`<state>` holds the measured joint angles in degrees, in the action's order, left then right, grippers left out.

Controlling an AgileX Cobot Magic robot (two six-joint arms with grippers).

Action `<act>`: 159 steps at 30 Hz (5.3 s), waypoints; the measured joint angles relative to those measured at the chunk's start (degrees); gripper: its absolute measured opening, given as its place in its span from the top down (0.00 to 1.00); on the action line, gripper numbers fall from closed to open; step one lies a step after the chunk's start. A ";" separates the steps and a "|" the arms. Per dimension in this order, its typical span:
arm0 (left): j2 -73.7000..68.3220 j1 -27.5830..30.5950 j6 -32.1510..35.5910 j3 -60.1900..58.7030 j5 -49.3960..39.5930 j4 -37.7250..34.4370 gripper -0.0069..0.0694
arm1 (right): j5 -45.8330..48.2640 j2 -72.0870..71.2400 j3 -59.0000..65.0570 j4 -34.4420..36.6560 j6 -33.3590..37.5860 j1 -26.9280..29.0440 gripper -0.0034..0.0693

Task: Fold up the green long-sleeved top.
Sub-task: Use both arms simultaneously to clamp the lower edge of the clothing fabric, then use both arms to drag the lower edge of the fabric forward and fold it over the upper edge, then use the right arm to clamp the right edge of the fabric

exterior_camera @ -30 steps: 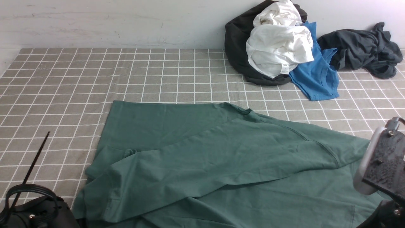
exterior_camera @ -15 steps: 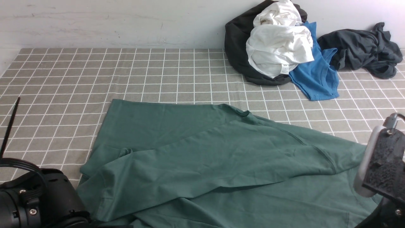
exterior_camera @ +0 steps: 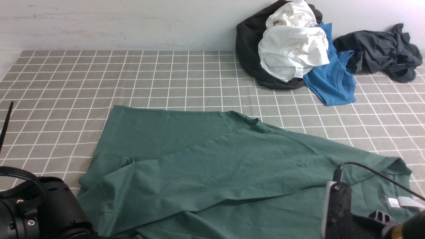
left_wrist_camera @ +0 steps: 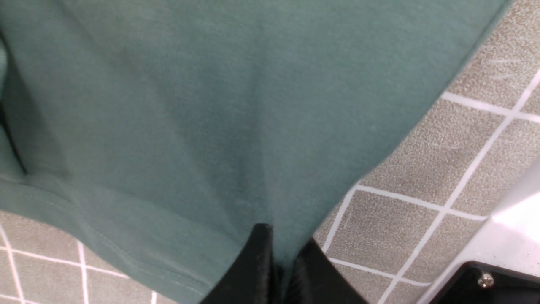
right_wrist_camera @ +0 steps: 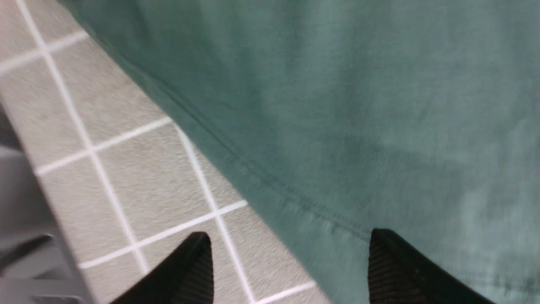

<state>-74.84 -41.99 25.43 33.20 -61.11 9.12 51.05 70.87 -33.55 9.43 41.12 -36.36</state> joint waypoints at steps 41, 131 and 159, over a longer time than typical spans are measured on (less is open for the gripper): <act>-2.88 19.02 7.00 22.57 -2.14 1.58 0.89 | 0.08 11.66 -19.21 -4.63 10.37 13.59 0.93; -25.09 30.25 -12.01 38.93 12.03 -7.02 0.92 | 14.92 20.03 -45.47 -3.33 -27.10 36.86 0.64; -32.90 30.25 -11.95 37.53 11.76 -4.44 0.92 | -5.10 37.97 -31.20 -0.43 -30.56 45.87 0.14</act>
<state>-107.74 -11.74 13.48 70.73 -49.36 4.68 45.95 108.84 -64.76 8.99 10.56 9.50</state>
